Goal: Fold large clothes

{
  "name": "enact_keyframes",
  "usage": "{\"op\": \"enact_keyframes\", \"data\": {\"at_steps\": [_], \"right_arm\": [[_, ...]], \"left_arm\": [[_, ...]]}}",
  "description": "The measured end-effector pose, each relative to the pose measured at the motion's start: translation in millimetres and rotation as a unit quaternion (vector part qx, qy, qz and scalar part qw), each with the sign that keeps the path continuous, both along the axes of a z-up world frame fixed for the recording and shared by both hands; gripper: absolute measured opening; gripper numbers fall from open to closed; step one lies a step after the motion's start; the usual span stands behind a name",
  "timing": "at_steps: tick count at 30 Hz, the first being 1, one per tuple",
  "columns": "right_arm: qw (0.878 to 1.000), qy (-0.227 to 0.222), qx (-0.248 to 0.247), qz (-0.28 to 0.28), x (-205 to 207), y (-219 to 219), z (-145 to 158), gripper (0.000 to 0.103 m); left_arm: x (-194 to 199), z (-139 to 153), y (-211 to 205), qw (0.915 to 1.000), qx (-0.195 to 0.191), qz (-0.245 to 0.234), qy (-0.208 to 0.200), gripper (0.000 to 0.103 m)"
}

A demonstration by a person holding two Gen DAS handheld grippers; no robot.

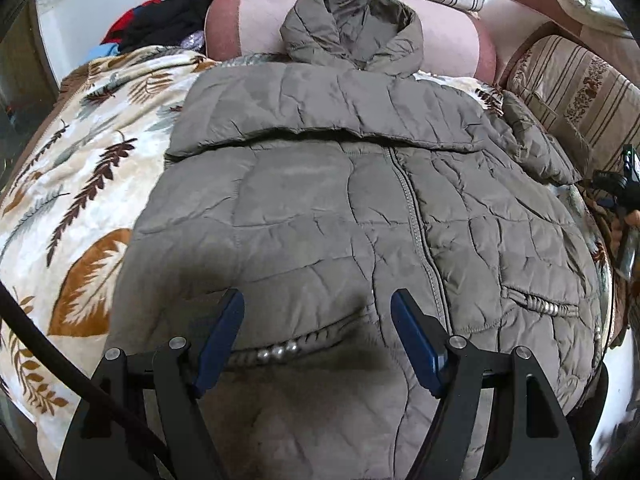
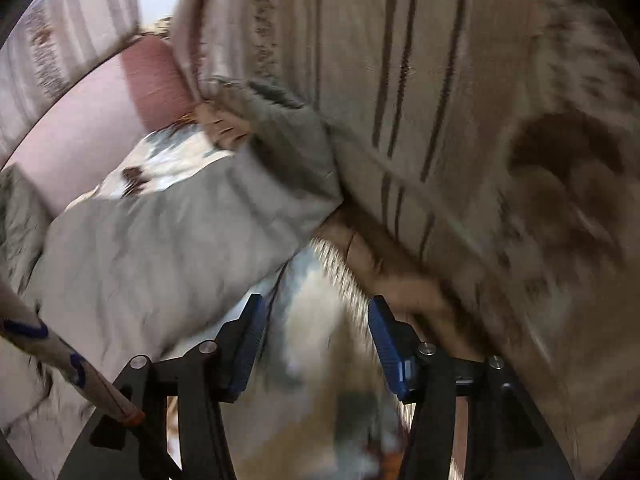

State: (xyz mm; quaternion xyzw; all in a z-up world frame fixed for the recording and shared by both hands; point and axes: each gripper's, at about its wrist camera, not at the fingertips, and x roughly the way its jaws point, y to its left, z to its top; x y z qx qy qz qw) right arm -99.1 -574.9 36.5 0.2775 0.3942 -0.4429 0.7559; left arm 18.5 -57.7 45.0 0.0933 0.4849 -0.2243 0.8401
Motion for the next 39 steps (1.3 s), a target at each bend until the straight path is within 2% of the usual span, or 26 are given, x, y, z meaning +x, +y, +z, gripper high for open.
{"op": "enact_keyframes", "data": {"at_steps": [5, 13, 16, 17, 18, 20, 25, 30, 34, 39], "right_arm": [[1.0, -0.002, 0.008, -0.02, 19, -45, -16, 0.058], [0.998, -0.018, -0.009, -0.065, 40, -75, -28, 0.057], [0.997, -0.025, -0.003, -0.07, 43, -83, -28, 0.037], [0.997, -0.031, 0.002, -0.064, 44, -85, -26, 0.023], [0.998, -0.037, 0.008, -0.053, 44, -83, -21, 0.017], [0.998, -0.041, 0.001, -0.04, 43, -77, -9, 0.014], [0.996, -0.09, -0.006, -0.009, 33, -49, 46, 0.013], [0.99, -0.128, -0.012, 0.049, 38, -2, 107, 0.013], [0.984, -0.155, -0.004, 0.093, 56, 44, 145, 0.012], [0.97, -0.181, 0.019, 0.161, 108, 115, 178, 0.012]], "left_arm": [[14, -14, -12, 0.9997, 0.007, 0.003, 0.021, 0.075], [22, -28, -33, 0.999, 0.038, -0.005, 0.025, 0.075], [21, -28, -34, 0.9989, 0.04, -0.008, 0.022, 0.075], [21, -28, -32, 0.999, 0.037, -0.008, 0.023, 0.075], [22, -27, -31, 0.9991, 0.035, -0.008, 0.024, 0.075], [22, -27, -28, 0.9992, 0.03, -0.007, 0.025, 0.075], [14, -19, -16, 0.9997, 0.01, -0.005, 0.022, 0.075], [4, -7, 3, 0.9999, -0.01, 0.001, 0.008, 0.075], [-5, 2, 22, 0.9997, -0.013, 0.011, -0.02, 0.075], [-14, 6, 48, 0.9977, -0.011, 0.033, -0.057, 0.075]]}}
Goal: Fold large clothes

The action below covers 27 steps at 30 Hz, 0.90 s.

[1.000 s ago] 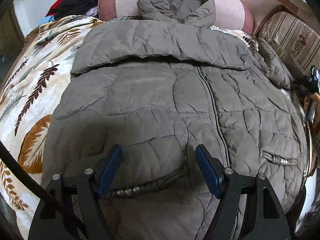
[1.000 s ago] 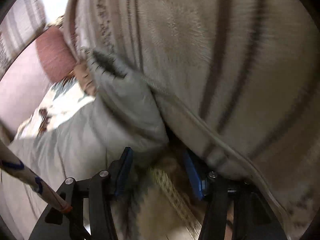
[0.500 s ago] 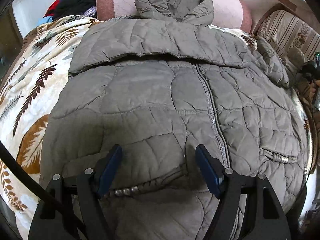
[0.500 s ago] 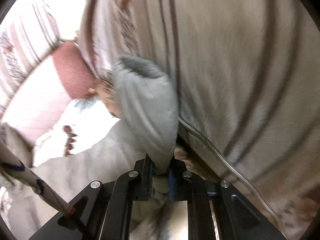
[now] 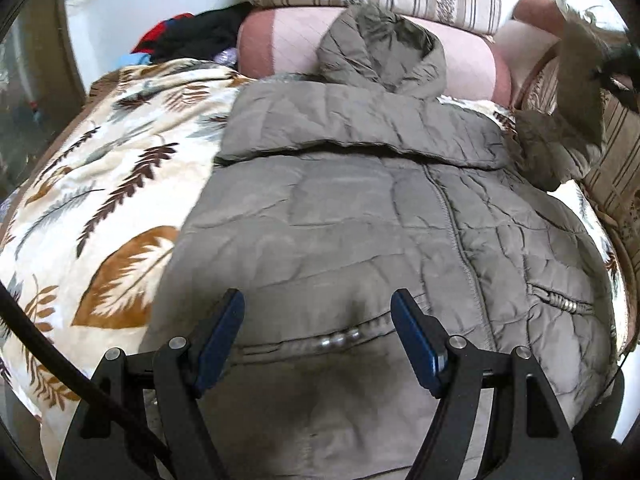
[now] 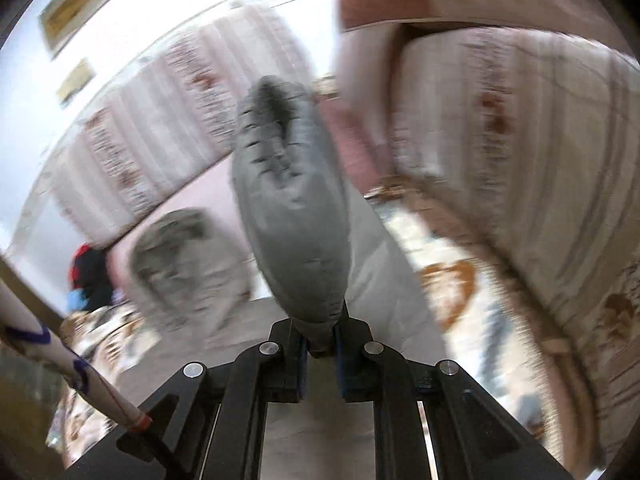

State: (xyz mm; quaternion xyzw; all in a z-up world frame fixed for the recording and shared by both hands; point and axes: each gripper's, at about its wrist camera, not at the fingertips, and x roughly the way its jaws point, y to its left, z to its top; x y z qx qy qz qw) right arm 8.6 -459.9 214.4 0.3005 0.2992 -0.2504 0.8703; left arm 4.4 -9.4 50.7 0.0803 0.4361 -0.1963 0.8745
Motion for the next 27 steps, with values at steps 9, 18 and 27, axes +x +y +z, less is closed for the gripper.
{"op": "enact_keyframes", "data": {"at_steps": [9, 18, 27], "right_arm": [[0.985, -0.004, 0.045, 0.166, 125, 171, -11, 0.012], [0.954, 0.107, 0.064, 0.274, 222, 298, -125, 0.011], [0.936, 0.183, 0.008, 0.301, 244, 339, -184, 0.042]], "left_arm": [[-5, -14, 35, 0.9991, -0.01, 0.031, -0.025, 0.075], [6, -27, 62, 0.9975, -0.029, 0.06, -0.022, 0.075], [12, -33, 65, 0.9973, -0.039, 0.061, -0.014, 0.075]]}}
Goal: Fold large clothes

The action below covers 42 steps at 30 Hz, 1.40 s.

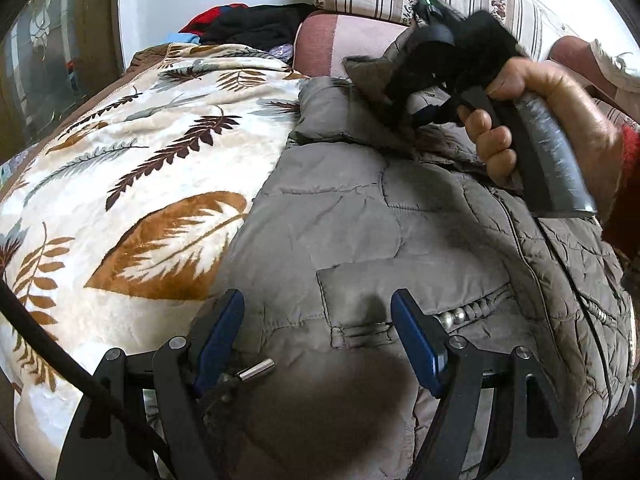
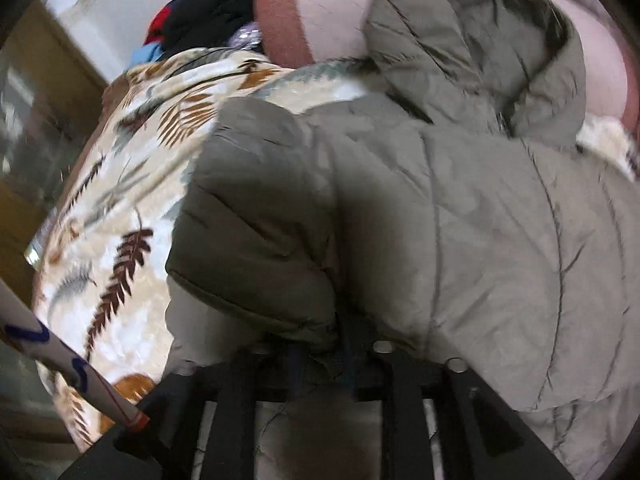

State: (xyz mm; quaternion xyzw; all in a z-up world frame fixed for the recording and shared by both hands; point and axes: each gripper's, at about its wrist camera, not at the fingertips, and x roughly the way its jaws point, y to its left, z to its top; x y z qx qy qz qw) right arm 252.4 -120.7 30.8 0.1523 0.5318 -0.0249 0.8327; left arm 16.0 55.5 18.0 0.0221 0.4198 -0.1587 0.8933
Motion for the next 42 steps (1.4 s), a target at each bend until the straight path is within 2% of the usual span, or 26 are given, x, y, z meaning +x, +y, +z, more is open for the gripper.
{"op": "enact_keyframes", "data": {"at_steps": [2, 3, 7, 9, 13, 16, 18, 20, 23, 26, 30, 32, 35, 36, 37, 38, 39, 42], "right_arm": [[0.999, -0.012, 0.012, 0.028, -3, 10, 11, 0.065], [0.999, -0.027, 0.016, 0.042, -9, 14, 21, 0.066], [0.996, -0.076, -0.015, 0.041, -25, 5, 54, 0.064], [0.996, -0.079, -0.043, 0.023, -26, -5, 57, 0.054], [0.998, -0.048, -0.036, -0.016, -12, -17, 32, 0.053], [0.999, 0.004, -0.027, -0.032, 2, -22, -6, 0.054], [0.999, 0.004, -0.042, -0.026, 3, -20, -10, 0.054], [0.999, -0.01, -0.046, -0.02, -3, -20, 2, 0.054], [0.998, -0.044, -0.034, -0.008, -35, -32, 36, 0.055], [0.997, -0.071, -0.028, -0.004, -86, -61, 59, 0.064], [0.995, -0.08, -0.055, -0.035, -165, -115, 69, 0.074], [0.992, -0.07, -0.068, -0.077, -208, -150, 65, 0.075], [0.984, -0.04, -0.074, -0.157, -270, -204, 48, 0.075], [0.981, -0.027, -0.07, -0.18, -288, -218, 39, 0.075], [0.978, -0.013, -0.061, -0.198, -305, -230, 29, 0.074], [0.977, -0.002, -0.051, -0.208, -318, -237, 18, 0.068], [0.976, 0.007, -0.044, -0.213, -327, -241, 11, 0.06], [0.974, 0.04, -0.018, -0.224, -344, -242, -19, 0.057]], "left_arm": [[-1, 1, 1, 1.0, 0.002, 0.001, -0.001, 0.075], [-2, 2, 1, 1.0, 0.003, 0.002, -0.001, 0.075], [-4, 13, 6, 0.9999, -0.002, 0.01, -0.003, 0.075], [-7, 18, 8, 0.9999, 0.0, 0.014, -0.008, 0.075], [-10, 22, 9, 0.9997, 0.013, 0.018, -0.007, 0.075], [-9, 24, 15, 0.9994, 0.023, 0.028, -0.002, 0.075], [-7, 27, 22, 0.999, 0.027, 0.037, -0.001, 0.075], [-2, 29, 31, 0.9985, 0.027, 0.047, 0.003, 0.075], [13, 26, 49, 0.9971, 0.017, 0.069, 0.027, 0.075], [27, 20, 67, 0.9948, 0.0, 0.085, 0.056, 0.075], [40, 2, 77, 0.9914, -0.016, 0.083, 0.1, 0.075], [44, -8, 74, 0.9891, -0.032, 0.072, 0.125, 0.075], [45, -17, 65, 0.9878, -0.04, 0.062, 0.137, 0.075], [44, -17, 59, 0.989, -0.034, 0.055, 0.133, 0.075], [41, -18, 52, 0.9902, -0.025, 0.041, 0.131, 0.07], [39, -19, 46, 0.9909, -0.013, 0.031, 0.13, 0.058], [34, -21, 38, 0.9913, 0.009, 0.02, 0.13, 0.057], [25, -18, 33, 0.9922, 0.04, 0.016, 0.117, 0.057]]}}
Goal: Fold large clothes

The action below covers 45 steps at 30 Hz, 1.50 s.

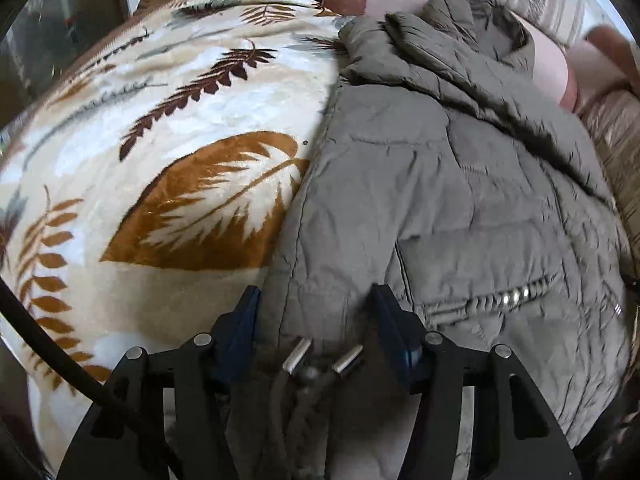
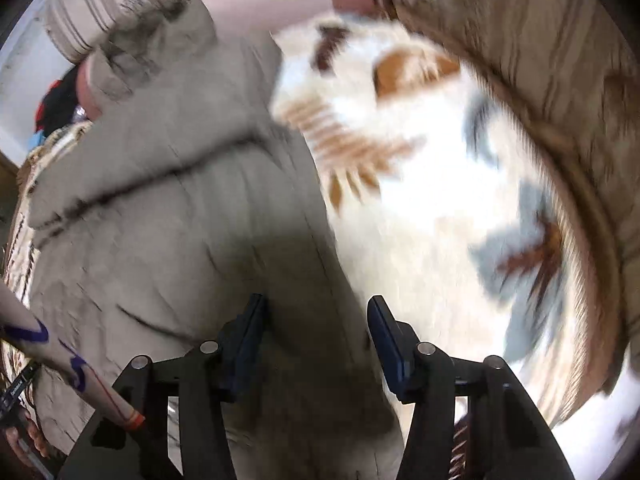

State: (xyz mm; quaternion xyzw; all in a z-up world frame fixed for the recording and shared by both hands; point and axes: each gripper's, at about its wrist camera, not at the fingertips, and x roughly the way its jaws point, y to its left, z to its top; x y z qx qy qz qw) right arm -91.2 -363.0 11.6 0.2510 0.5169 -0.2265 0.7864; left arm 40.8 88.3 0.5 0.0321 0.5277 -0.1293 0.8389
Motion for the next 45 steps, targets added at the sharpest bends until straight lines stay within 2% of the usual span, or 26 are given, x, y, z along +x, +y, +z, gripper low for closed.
{"op": "enact_keyframes", "data": {"at_steps": [2, 4, 7, 11, 14, 17, 22, 25, 32, 34, 37, 42, 45], "right_arm": [[1.0, 0.001, 0.008, -0.004, -1, 5, -9, 0.057], [1.0, 0.002, -0.007, 0.002, 1, 8, 1, 0.057], [0.999, -0.027, -0.017, 0.012, 4, 16, 32, 0.059], [0.993, -0.103, -0.001, 0.051, 21, 34, 97, 0.059], [0.984, -0.151, -0.008, 0.091, 54, 57, 155, 0.059], [0.978, -0.174, -0.012, 0.116, 95, 81, 197, 0.059], [0.972, -0.181, -0.027, 0.146, 173, 110, 235, 0.067], [0.974, -0.173, -0.018, 0.144, 226, 111, 232, 0.07], [0.986, -0.144, -0.011, 0.083, 367, 81, 190, 0.078], [0.989, -0.138, -0.012, 0.059, 403, 68, 181, 0.08], [0.99, -0.14, -0.008, 0.021, 453, 48, 168, 0.081], [0.988, -0.152, 0.007, -0.018, 513, 24, 151, 0.083], [0.987, -0.157, 0.021, -0.041, 532, 14, 139, 0.084]], "left_arm": [[-3, 6, 3, 1.0, 0.002, 0.004, 0.007, 0.056], [-8, 19, 8, 0.9999, -0.008, 0.007, 0.008, 0.056], [-11, 44, 11, 0.9995, -0.022, 0.008, -0.019, 0.056], [-1, 75, 1, 0.9975, -0.05, -0.004, -0.049, 0.057], [15, 90, -17, 0.996, -0.047, -0.015, -0.074, 0.06], [33, 95, -32, 0.9943, -0.044, -0.017, -0.095, 0.064], [66, 75, -44, 0.9944, -0.039, -0.015, -0.097, 0.064], [84, 57, -46, 0.9949, -0.034, -0.013, -0.094, 0.064], [120, 15, -47, 0.9941, -0.005, -0.015, -0.107, 0.064], [128, 5, -42, 0.9953, -0.022, -0.017, -0.093, 0.064], [140, -4, -34, 0.9956, -0.068, -0.014, -0.063, 0.066], [147, -11, -32, 0.9947, -0.092, -0.017, -0.043, 0.069], [149, -14, -32, 0.9943, -0.1, -0.012, -0.034, 0.072]]}}
